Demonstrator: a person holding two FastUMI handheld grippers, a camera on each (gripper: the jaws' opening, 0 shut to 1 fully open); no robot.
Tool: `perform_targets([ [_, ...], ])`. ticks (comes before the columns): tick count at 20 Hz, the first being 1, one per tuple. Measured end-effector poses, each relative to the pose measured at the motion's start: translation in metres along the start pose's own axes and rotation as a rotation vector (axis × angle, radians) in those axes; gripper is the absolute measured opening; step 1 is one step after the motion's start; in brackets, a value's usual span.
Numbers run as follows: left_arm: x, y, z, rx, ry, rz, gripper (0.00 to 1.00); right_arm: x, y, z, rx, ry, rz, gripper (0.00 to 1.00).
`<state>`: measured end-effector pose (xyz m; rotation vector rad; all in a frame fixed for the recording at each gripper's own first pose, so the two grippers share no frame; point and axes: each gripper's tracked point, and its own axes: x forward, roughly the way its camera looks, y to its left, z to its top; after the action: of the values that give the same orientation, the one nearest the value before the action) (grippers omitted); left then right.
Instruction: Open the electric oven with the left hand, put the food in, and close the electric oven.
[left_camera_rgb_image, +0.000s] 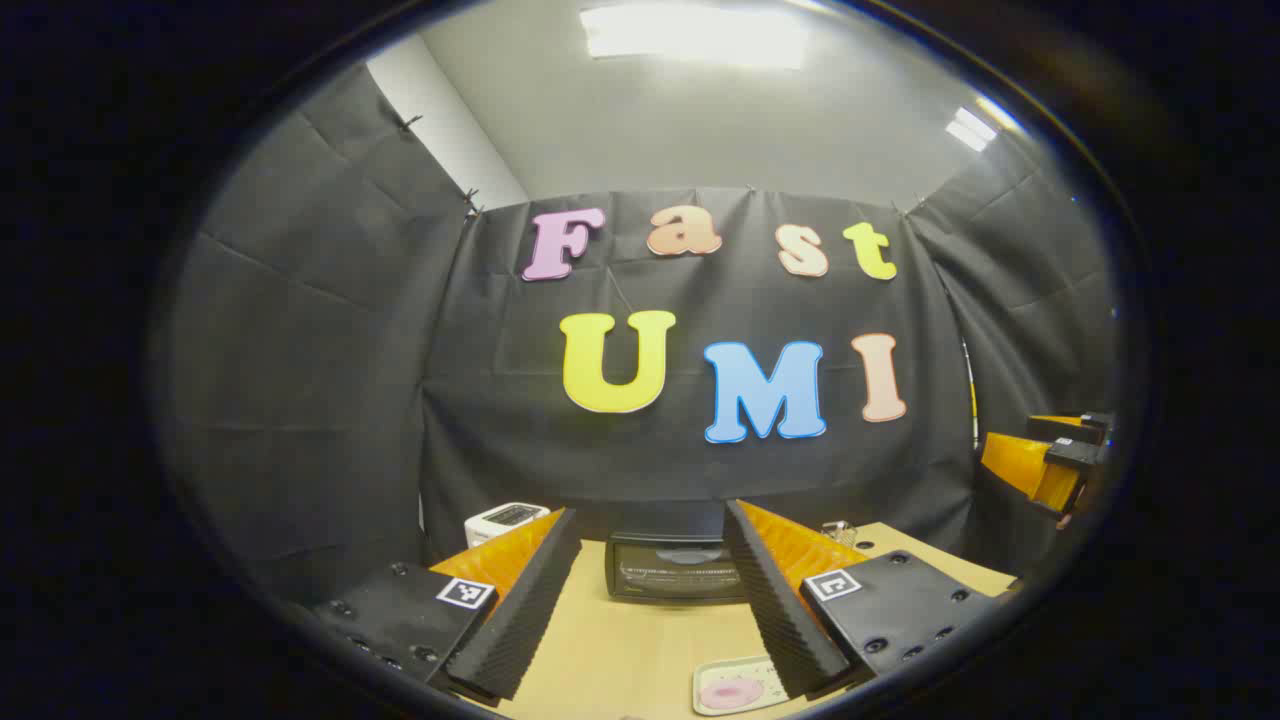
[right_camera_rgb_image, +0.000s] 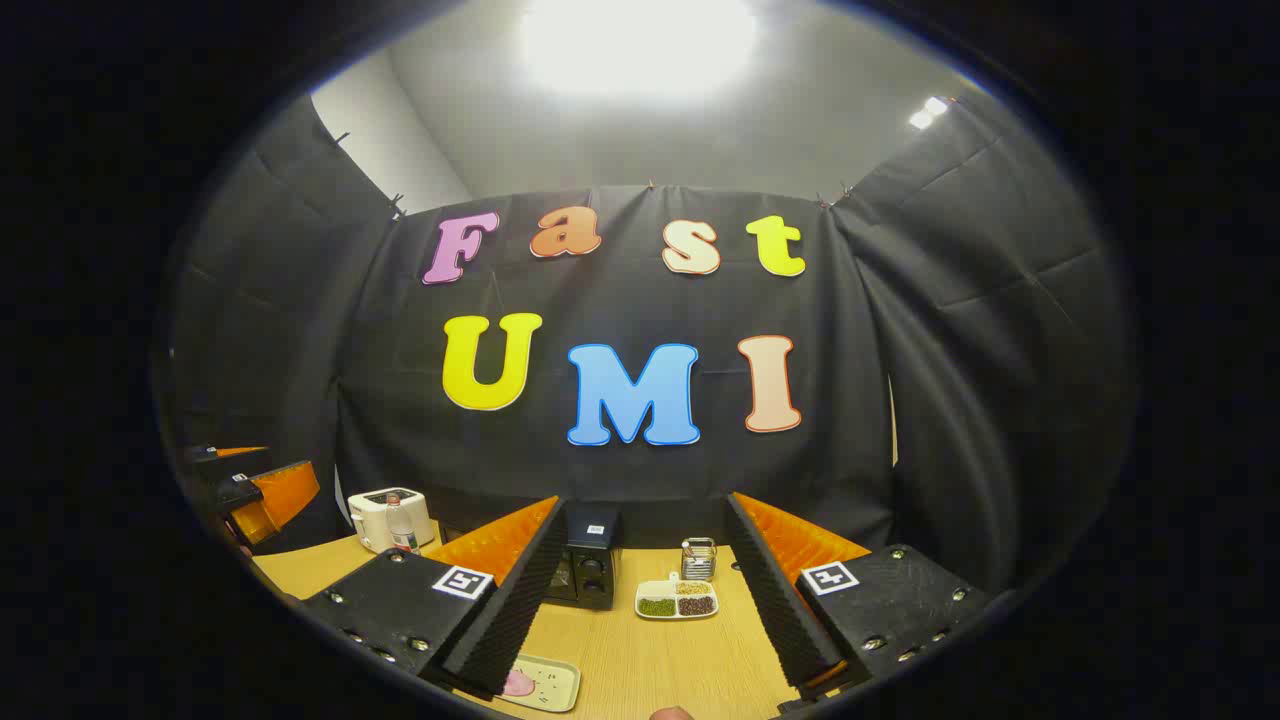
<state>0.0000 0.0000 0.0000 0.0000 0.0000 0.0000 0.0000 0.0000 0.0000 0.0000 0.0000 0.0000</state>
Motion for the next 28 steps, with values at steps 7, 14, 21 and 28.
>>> perform_targets([
  [7, 0.004, -0.028, -0.009, 0.021, 0.006, -0.015, 1.00, 0.002, -0.024, -0.005, -0.016, 0.001, -0.016, 0.96],
  [14, 0.010, -0.052, -0.006, 0.055, -0.009, 0.008, 1.00, 0.002, -0.050, -0.011, 0.014, -0.005, 0.002, 0.96],
  [21, 0.041, -0.059, -0.005, 0.065, -0.018, 0.022, 1.00, 0.001, -0.069, -0.014, 0.012, -0.032, -0.001, 0.96],
  [28, 0.116, -0.059, -0.027, 0.072, -0.019, -0.033, 1.00, 0.019, -0.064, -0.029, -0.007, -0.007, -0.063, 0.96],
])
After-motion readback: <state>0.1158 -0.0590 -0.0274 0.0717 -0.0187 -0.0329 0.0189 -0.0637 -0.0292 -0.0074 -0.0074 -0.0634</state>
